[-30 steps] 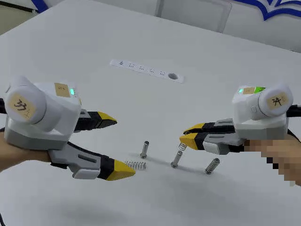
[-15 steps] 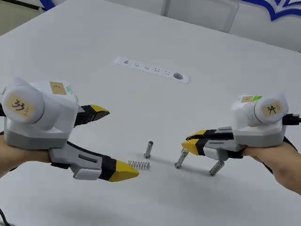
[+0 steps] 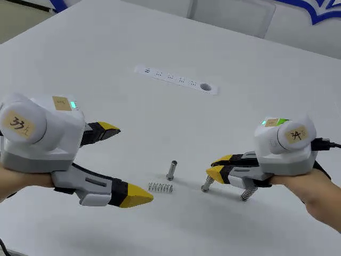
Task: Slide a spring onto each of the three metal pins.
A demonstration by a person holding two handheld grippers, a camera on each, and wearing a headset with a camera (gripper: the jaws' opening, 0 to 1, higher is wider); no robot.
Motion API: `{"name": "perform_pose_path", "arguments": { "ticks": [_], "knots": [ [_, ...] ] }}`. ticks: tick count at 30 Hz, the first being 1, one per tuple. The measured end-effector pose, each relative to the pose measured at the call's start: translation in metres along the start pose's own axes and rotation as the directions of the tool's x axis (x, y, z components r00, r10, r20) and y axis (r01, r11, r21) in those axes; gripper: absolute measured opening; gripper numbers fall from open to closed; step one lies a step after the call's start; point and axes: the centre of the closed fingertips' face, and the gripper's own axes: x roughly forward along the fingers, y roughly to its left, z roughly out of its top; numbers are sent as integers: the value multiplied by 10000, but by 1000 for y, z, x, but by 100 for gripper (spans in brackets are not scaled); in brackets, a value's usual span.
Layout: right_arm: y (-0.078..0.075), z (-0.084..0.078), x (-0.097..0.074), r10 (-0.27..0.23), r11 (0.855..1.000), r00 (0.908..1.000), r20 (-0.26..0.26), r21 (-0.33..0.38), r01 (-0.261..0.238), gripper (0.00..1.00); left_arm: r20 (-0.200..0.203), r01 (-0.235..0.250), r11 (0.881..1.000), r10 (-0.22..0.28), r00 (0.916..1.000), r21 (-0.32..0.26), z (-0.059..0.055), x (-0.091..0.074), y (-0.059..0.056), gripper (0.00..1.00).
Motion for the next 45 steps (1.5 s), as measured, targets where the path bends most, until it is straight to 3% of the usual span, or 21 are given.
{"name": "perform_pose_path", "arguments": {
  "ticks": [15,24,32,37,45],
  "knots": [
    [-1,-21,20,23,9995,9969,-790,-315,-48,11,73,-75,9998,73,9999,176,5,-2,3,91],
    [0,-22,20,5,9994,9957,-927,-335,-36,11,-38,9,9998,-8,10000,203,3,-1,2,91],
    [2,-16,15,24,9999,9968,-802,-152,-37,14,-20,97,9995,-96,10000,301,5,1,0,90],
    [-2,-10,7,-195,9977,9959,-881,-657,138,15,24,93,9994,-93,10000,322,7,-1,-1,90],
    [7,15,0,-117,9944,9989,-451,-1055,69,16,9,43,9995,-43,10000,307,5,-4,0,89]
  ]
}}
